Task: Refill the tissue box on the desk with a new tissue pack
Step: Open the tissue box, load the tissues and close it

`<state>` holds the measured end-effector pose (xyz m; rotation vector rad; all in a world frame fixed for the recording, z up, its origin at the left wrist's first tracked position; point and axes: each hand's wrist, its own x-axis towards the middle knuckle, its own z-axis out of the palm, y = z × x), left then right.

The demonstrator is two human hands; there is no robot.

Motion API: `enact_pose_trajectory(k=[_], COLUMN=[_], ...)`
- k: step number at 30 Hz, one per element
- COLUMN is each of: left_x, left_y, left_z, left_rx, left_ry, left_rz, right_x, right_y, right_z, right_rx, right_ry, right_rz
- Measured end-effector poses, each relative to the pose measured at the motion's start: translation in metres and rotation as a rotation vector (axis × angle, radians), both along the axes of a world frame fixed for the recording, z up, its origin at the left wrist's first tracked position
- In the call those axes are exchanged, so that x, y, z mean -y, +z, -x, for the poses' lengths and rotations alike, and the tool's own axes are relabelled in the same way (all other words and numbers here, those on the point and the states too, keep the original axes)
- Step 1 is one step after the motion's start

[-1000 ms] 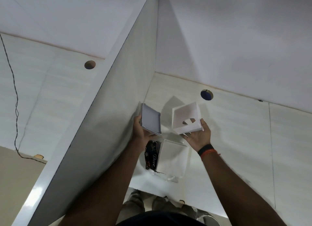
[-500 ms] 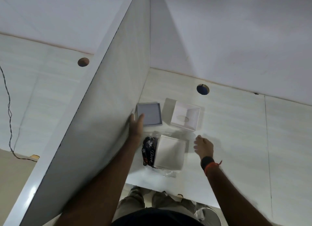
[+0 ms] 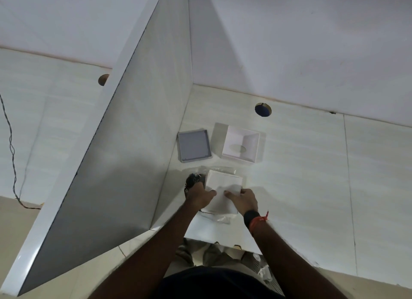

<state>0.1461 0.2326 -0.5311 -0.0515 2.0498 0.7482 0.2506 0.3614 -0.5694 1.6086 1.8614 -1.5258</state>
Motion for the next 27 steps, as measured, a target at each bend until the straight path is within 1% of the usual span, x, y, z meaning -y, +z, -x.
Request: enact_pose_trajectory(k=[5, 9, 11, 13, 17, 20, 24, 27], left_x=[-0.001, 0.002, 0.004, 0.005, 0.005, 0.003, -0.004, -0.012], left_y=[-0.004, -0.002, 0.001, 0.004, 0.017, 0.034, 0.045, 0.051], left_z=[0.000, 0.002, 0.002, 0.002, 0.007, 0.009, 0.014, 0.015], left_rx=[-0.028, -0.007, 0.016, 0.051, 0.143, 0.232, 0.100, 0.041], left_ry=[0.026, 0.051, 0.074, 0.119, 0.180, 0.159, 0.113, 0.068], left_rz=[-0.025, -0.052, -0.088, -0.161, -0.338, -0.442, -0.462, -0.456], right_x=[-0.002, -0.001, -0.003, -0.007, -0.019, -0.027, -0.032, -0.035], right_y=[0.000, 0.012, 0.024, 0.037, 0.056, 0.065, 0.076, 0.083], right_z=[-0.001, -0.005, -0.008, -0.013, -0.023, -0.020, -0.010, -0.002], right_rx=[-0.074, -0.136, -0.198, -0.282, -0.454, -0.506, -0.482, -0.483], right_ry=[-0.076, -0.082, -0.088, -0.090, -0.132, -0.161, -0.104, -0.124], right_rz=[0.111, 0.101, 0.119, 0.187, 0.422, 0.485, 0.426, 0.411])
